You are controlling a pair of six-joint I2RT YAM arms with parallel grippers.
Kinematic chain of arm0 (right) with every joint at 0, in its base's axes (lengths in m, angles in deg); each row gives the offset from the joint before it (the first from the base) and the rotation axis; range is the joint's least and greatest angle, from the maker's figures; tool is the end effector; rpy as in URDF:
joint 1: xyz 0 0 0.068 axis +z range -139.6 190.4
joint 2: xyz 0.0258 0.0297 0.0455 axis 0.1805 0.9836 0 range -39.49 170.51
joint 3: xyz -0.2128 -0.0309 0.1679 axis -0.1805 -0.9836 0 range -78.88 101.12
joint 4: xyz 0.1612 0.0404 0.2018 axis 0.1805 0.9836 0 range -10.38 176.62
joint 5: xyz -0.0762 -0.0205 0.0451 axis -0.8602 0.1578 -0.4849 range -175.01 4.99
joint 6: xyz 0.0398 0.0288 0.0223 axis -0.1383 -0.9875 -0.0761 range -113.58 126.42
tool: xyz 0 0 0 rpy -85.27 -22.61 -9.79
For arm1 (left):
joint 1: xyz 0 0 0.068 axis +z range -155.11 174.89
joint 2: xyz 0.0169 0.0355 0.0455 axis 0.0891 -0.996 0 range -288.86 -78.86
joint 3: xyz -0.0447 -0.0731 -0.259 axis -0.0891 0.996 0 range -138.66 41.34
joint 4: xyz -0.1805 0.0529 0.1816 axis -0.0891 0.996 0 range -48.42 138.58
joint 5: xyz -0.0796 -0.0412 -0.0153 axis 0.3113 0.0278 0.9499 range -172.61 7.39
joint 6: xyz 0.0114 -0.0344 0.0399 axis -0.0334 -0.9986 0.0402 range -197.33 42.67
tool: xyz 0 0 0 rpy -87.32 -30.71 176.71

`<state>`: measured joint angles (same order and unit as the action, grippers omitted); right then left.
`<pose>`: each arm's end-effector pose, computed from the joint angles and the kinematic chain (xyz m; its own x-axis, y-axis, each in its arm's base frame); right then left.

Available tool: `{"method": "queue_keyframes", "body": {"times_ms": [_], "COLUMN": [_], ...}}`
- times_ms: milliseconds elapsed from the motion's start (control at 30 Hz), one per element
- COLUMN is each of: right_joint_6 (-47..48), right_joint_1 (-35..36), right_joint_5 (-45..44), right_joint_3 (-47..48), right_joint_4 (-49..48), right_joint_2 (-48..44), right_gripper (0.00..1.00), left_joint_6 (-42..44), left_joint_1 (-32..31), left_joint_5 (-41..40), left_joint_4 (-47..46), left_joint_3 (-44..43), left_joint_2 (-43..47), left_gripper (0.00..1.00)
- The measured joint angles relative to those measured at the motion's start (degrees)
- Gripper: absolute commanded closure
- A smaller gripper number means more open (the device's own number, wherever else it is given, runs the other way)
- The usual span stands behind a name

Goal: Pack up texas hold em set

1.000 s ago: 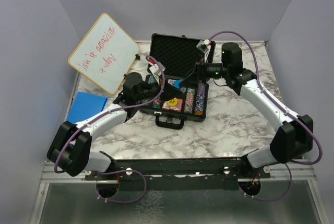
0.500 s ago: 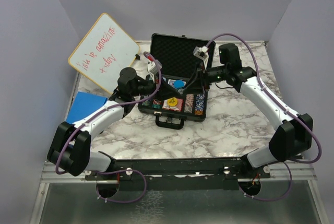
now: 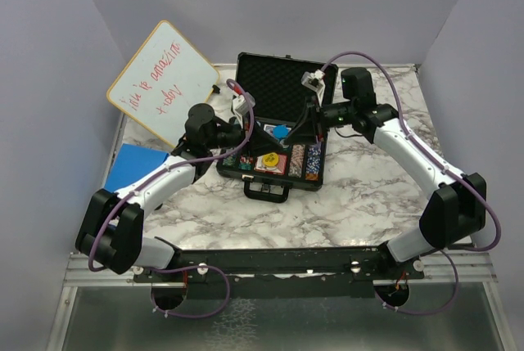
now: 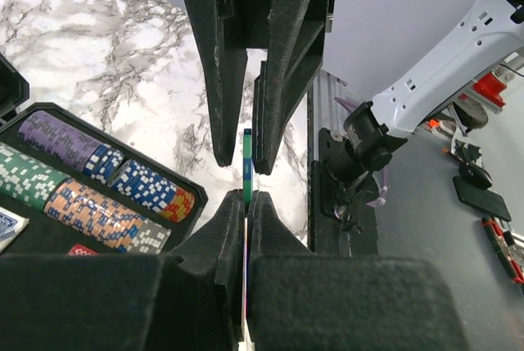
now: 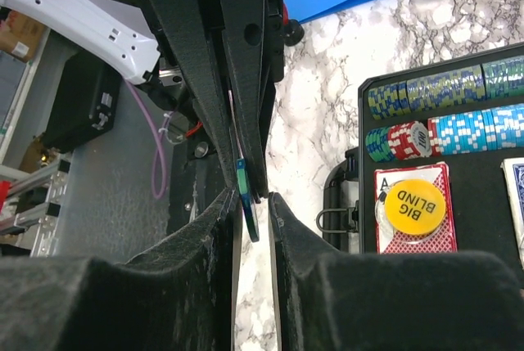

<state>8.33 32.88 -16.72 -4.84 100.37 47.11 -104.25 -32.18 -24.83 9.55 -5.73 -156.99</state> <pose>0.2916 0.1565 0.3344 -0.4786 -0.2113 -0.8522 -0.8753 0.0380 0.4821 0.2530 -0.1632 0.2983 -0.4373 -0.0476 -0.8981 0.8948 0.0767 -0.4398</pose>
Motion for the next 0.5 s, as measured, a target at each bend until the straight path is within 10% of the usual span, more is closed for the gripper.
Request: {"method": "queue_keyframes", "body": {"times_ms": [133, 300, 500], "right_joint_6": [-1.88, -3.65, -4.02], "right_joint_1": [0.0, 0.0, 0.63], "right_joint_5": [0.76, 1.38, -4.52], "right_joint_3": [0.0, -0.96, -1.18], "right_joint_4": [-1.62, -3.91, -3.91], "right_joint_2": [0.17, 0.07, 0.09], "right_gripper": [0.95, 1.0, 1.0], "left_joint_6": [-0.15, -1.01, 1.2], "left_joint_1": [0.0, 0.02, 0.59], "left_joint_5": [0.24, 0.33, -9.07], "left_joint_4": [0.0, 0.22, 4.85], "left_joint_3": [-0.72, -1.03, 0.33], "left_joint_2": [-0.37, -0.63, 0.85], "left_gripper": [1.0, 0.57, 0.34]}}
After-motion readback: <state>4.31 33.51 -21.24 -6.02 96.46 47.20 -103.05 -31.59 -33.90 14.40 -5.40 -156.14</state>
